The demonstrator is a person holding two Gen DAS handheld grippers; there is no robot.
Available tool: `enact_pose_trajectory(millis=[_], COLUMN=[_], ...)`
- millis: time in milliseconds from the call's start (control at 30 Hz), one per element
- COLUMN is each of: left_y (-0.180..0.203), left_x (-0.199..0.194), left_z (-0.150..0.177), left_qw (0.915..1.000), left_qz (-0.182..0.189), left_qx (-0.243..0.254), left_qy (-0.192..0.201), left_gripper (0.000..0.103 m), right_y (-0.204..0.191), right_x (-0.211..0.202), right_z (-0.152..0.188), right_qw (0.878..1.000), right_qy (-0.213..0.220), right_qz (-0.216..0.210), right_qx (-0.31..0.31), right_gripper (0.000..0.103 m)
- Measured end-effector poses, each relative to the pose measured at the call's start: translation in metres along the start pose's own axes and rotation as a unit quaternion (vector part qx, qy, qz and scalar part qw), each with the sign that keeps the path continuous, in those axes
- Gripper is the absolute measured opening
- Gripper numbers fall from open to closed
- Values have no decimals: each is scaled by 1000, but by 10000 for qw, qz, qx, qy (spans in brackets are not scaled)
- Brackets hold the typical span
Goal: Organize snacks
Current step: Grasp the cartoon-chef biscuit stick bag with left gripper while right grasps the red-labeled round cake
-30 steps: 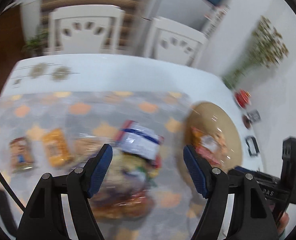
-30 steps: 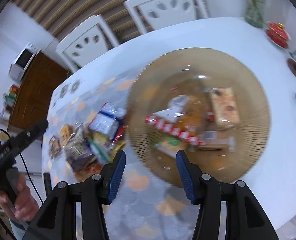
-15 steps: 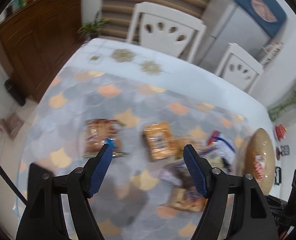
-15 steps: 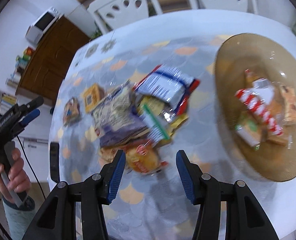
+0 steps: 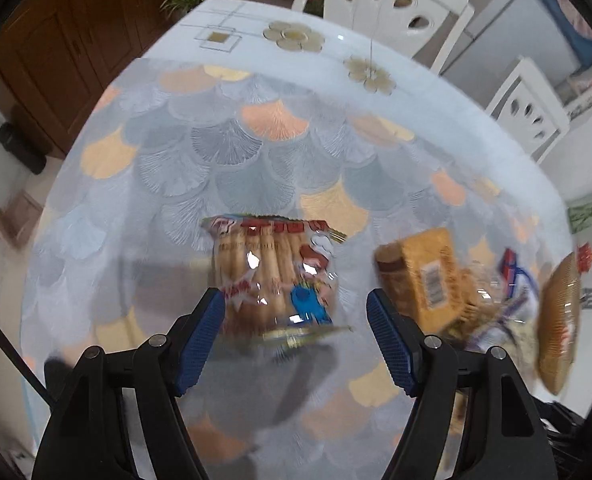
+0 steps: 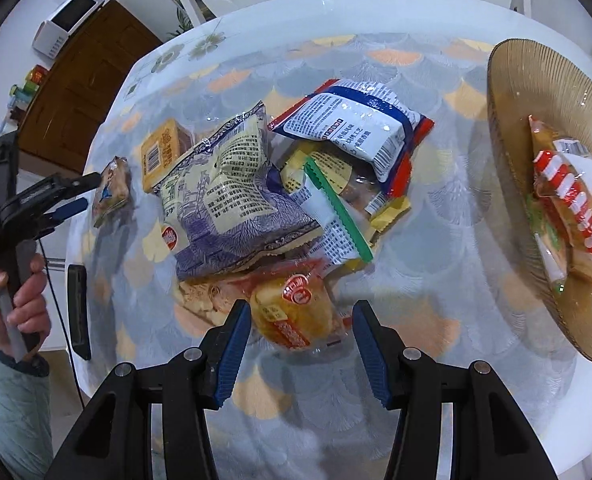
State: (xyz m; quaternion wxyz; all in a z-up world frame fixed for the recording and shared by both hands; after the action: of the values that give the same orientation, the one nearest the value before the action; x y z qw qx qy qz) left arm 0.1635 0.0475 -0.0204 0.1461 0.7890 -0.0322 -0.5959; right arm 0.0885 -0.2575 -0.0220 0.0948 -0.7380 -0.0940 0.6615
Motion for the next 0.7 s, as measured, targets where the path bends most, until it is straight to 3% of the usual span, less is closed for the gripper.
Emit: enact_pose_trajectory(millis=[133, 600, 700], left_y=[-2, -1, 0], left_x=[19, 37, 34], left_z=[-4, 3, 4], left_qw=[9984, 9960, 9953], left_qz=[-511, -727, -726], left_qx=[224, 520, 637], left_qy=[-95, -55, 77], left_gripper=[76, 77, 68], right_y=[-2, -10, -7], right_x=[9, 46, 48], right_z=[1, 1, 2], right_qw=[9999, 9990, 9993], right_qy=[69, -237, -270], right_qz=[-93, 138, 13], right_qx=[-24, -366, -257], right_gripper=[51, 56, 56])
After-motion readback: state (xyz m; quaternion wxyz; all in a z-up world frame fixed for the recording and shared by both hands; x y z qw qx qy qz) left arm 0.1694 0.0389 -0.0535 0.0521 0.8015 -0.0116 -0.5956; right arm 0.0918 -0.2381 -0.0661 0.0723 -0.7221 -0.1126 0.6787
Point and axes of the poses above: each gripper's, at about its wrist camera, not at the fingertips, and x roughly the way its jaws point, y to its right, z to its underside, the point moved 7 cm from there along x, roughly the way its jaws point, and after that the axes turned 4 degrees about z, right-handed, at the moved point
